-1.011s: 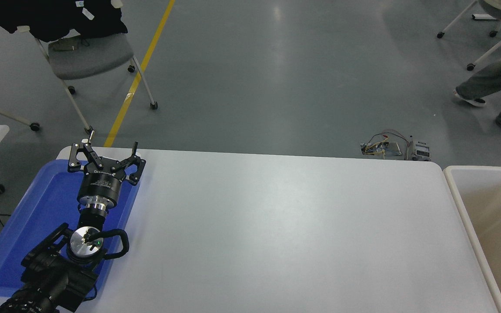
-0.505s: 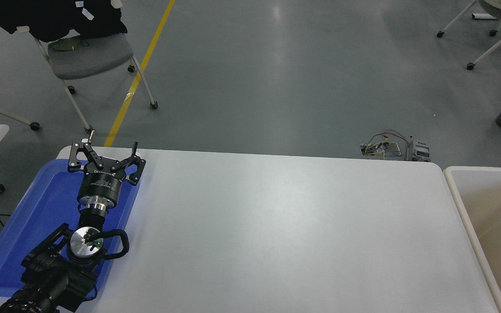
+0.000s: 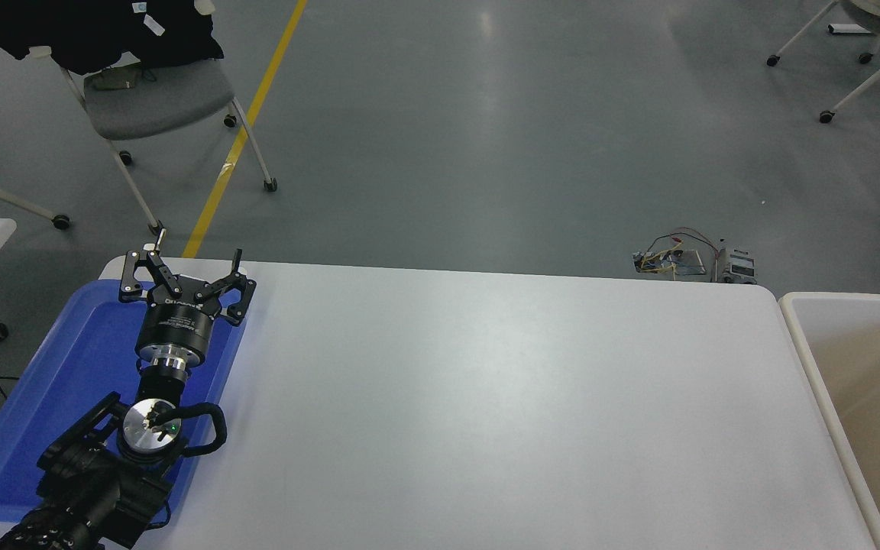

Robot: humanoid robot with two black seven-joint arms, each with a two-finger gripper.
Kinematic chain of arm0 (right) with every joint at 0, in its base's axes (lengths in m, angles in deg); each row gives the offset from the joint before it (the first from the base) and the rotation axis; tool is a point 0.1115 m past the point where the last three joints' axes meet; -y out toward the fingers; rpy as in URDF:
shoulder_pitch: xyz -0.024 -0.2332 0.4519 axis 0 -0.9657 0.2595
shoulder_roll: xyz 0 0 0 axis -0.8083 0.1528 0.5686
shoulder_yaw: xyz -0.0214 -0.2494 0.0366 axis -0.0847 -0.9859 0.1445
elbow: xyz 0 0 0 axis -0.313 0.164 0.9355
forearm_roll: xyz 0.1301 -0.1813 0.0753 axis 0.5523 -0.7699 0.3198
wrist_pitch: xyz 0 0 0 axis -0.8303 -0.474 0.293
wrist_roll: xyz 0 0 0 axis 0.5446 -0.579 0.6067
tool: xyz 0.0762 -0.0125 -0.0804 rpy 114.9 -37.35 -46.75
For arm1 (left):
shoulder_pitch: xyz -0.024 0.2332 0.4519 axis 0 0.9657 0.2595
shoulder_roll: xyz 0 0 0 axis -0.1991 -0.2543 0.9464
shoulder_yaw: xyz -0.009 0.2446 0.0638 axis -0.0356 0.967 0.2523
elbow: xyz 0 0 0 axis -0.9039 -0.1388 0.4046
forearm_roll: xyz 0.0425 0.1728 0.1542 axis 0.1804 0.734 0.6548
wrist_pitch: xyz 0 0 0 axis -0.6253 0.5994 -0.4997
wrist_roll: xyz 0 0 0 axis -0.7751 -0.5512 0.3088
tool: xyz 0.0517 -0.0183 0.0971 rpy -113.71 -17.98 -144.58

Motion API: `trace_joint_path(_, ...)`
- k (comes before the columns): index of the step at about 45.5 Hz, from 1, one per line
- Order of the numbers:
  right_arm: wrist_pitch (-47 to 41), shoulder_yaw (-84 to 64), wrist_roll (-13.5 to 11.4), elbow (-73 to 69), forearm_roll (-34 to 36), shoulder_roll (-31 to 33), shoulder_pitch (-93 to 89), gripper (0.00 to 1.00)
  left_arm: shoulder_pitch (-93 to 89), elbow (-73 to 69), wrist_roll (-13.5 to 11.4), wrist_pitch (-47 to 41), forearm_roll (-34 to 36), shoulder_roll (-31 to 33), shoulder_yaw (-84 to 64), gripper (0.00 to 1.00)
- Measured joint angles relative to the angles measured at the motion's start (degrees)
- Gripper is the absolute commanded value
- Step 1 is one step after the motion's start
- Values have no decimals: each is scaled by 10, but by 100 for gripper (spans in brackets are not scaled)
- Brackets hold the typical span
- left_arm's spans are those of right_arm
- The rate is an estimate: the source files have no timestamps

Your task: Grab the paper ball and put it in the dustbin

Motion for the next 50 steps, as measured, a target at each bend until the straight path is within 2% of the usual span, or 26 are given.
trace_joint_path(23,-5,40,-1,-6,13,0,125,100,0,0,0,0,0,0,0,100)
trace_joint_path(46,-5,317,5,-36,23,2,261,100,0,0,0,0,0,0,0,100)
trace_joint_path(50,-5,379,13,-54,23,2,267,100,0,0,0,0,0,0,0,100)
